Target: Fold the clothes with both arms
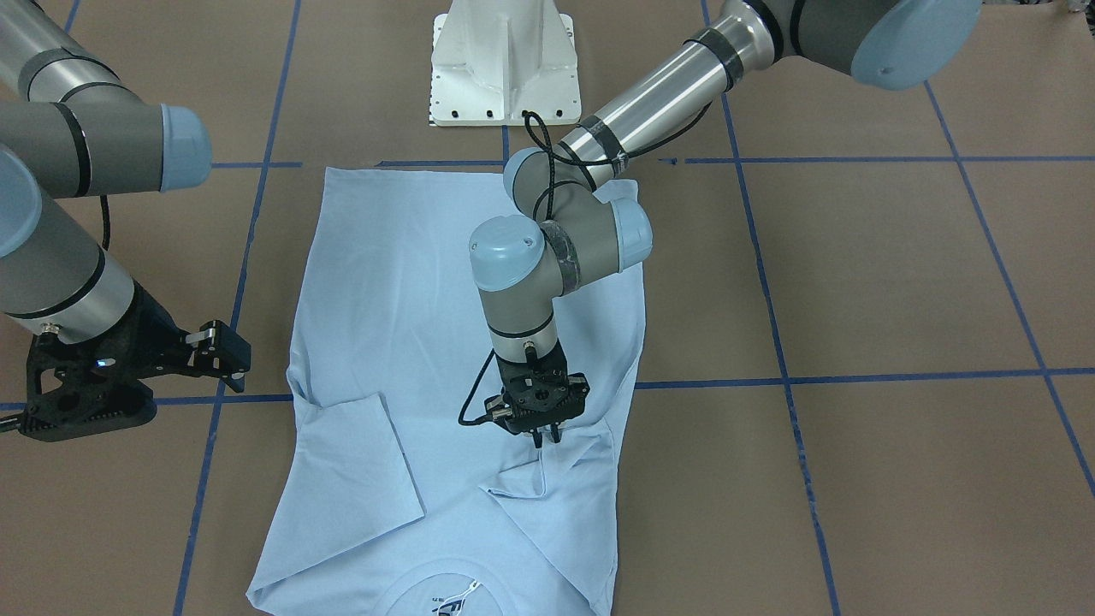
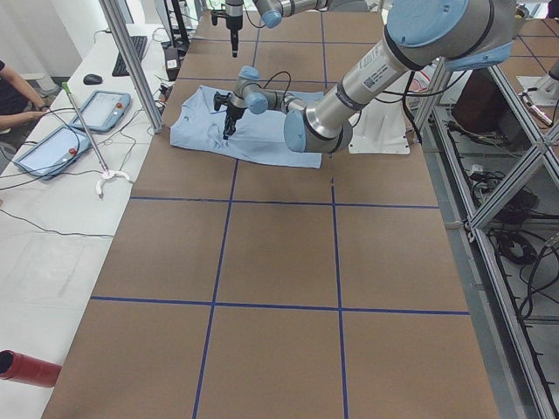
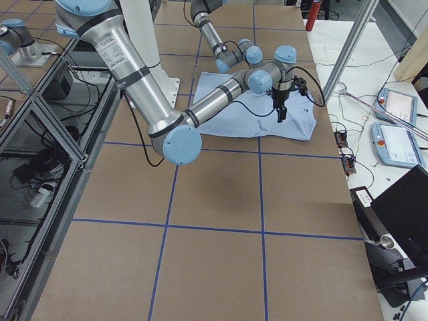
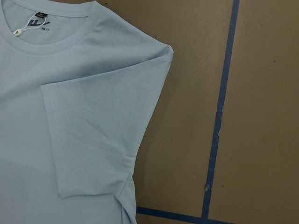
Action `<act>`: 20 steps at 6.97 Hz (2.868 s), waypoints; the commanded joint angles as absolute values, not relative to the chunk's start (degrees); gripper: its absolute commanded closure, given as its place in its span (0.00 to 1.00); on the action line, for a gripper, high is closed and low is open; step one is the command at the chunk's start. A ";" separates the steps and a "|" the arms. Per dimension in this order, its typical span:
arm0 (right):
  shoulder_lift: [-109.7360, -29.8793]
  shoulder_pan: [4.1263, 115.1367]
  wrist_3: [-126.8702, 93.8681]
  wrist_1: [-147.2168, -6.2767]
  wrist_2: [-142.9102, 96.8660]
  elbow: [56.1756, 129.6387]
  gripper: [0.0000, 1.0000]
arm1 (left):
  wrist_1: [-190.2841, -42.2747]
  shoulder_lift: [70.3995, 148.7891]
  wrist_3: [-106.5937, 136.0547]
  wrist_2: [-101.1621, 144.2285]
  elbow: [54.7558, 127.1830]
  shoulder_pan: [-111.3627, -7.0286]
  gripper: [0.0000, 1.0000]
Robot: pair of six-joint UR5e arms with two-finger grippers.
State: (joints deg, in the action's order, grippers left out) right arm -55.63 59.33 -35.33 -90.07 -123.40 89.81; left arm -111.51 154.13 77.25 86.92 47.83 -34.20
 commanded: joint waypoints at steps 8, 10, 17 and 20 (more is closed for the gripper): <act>-55.55 59.33 -35.33 -90.00 -123.40 89.12 0.00 | -107.14 154.07 74.88 87.01 51.85 -34.45 0.98; -55.55 59.33 -35.33 -88.26 -123.31 88.08 0.00 | -107.14 154.07 74.88 87.01 51.86 -34.63 0.77; -55.55 59.33 -35.42 -86.84 -123.31 87.01 0.00 | -107.40 153.98 74.88 86.92 51.77 -34.72 0.70; -55.55 59.41 -35.42 -86.84 -123.31 86.75 0.00 | -107.58 153.90 74.79 86.04 51.77 -34.72 1.00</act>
State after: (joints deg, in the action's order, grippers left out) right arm -55.55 59.35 -35.42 -86.84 -123.31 86.91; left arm -107.53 153.91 74.81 86.32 51.77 -34.72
